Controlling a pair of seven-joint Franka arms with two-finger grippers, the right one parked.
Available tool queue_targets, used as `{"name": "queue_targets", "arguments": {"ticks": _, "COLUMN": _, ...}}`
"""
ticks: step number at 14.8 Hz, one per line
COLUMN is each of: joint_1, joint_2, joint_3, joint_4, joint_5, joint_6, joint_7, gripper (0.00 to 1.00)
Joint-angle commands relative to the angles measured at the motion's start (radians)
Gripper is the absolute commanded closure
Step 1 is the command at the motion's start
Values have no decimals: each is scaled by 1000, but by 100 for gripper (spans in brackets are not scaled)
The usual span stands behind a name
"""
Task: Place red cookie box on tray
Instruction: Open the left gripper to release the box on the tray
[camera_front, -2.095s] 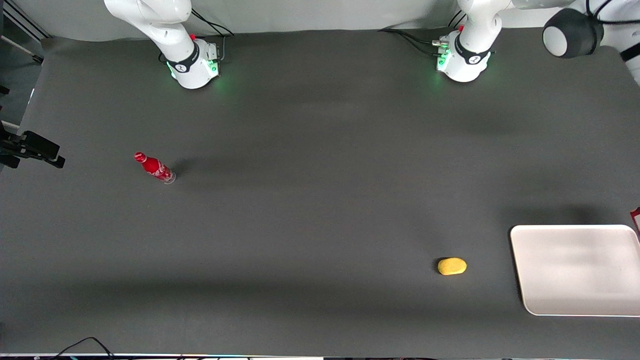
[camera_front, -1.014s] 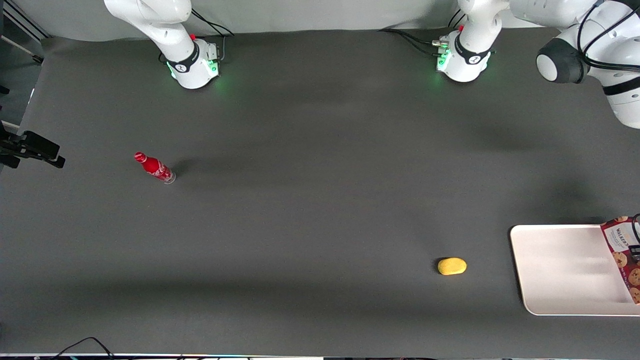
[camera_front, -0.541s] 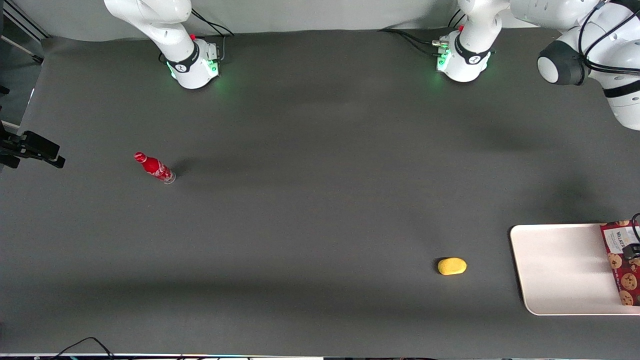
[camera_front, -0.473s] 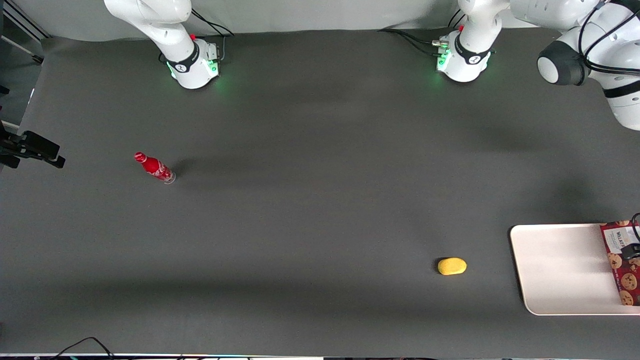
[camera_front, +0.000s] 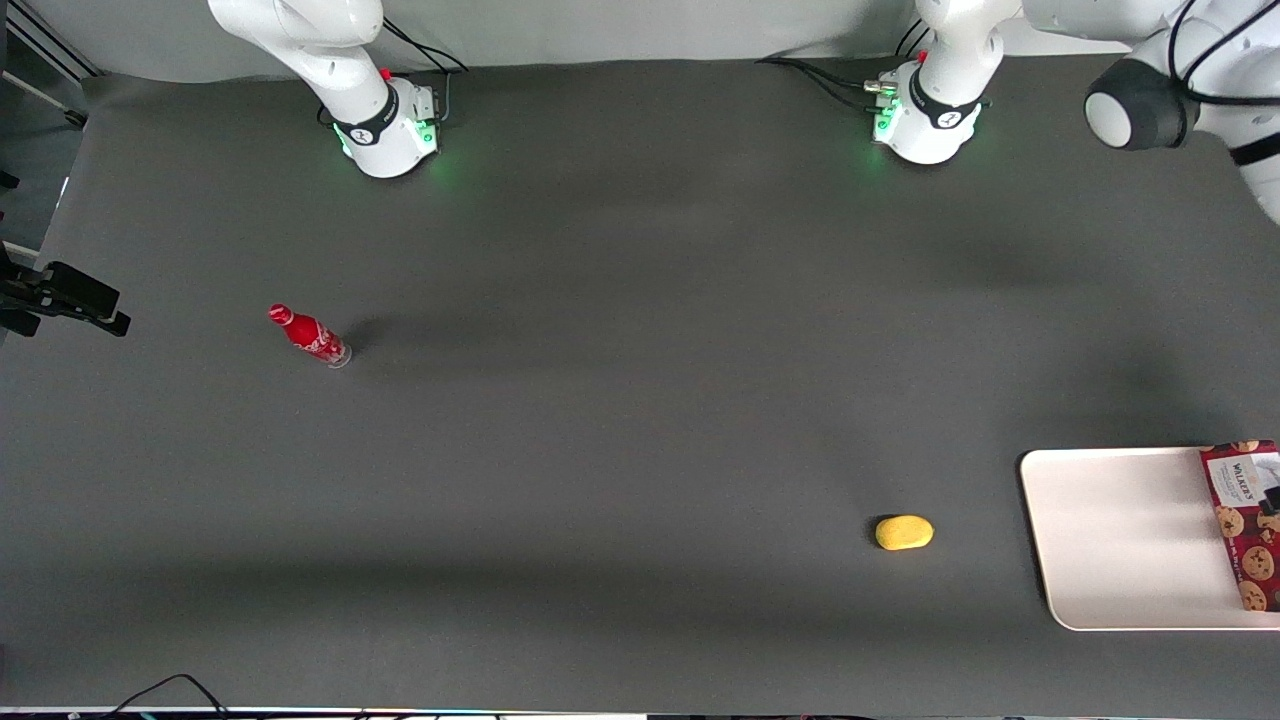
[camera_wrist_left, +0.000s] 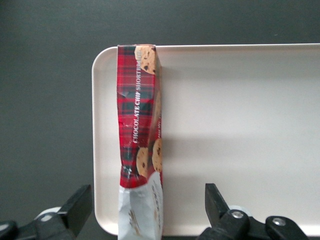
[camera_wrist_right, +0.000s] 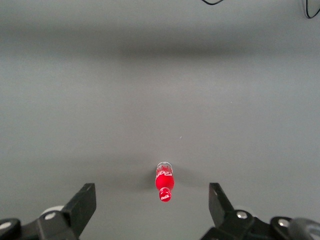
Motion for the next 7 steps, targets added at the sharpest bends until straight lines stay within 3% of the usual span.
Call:
{"name": "queue_targets", "arguments": {"ticks": 1, "joint_1": -41, "joint_2": -158, "joint_3": 3, "joint_4": -116, "joint_5": 10, "joint_6": -162, "joint_7": -58, "gripper": 0}}
{"name": "queue_targets", "arguments": {"ticks": 3, "joint_1": -87, "joint_2": -274, "joint_3": 0, "joint_4": -246, "joint_5": 53, "joint_6": -159, "joint_7": -60, "gripper": 0}}
{"name": "queue_targets", "arguments": {"ticks": 7, "joint_1": -210, "joint_2": -543, "joint_3": 0, "joint_4": -468, "joint_5": 214, "joint_6": -200, "joint_7": -141, "gripper": 0}}
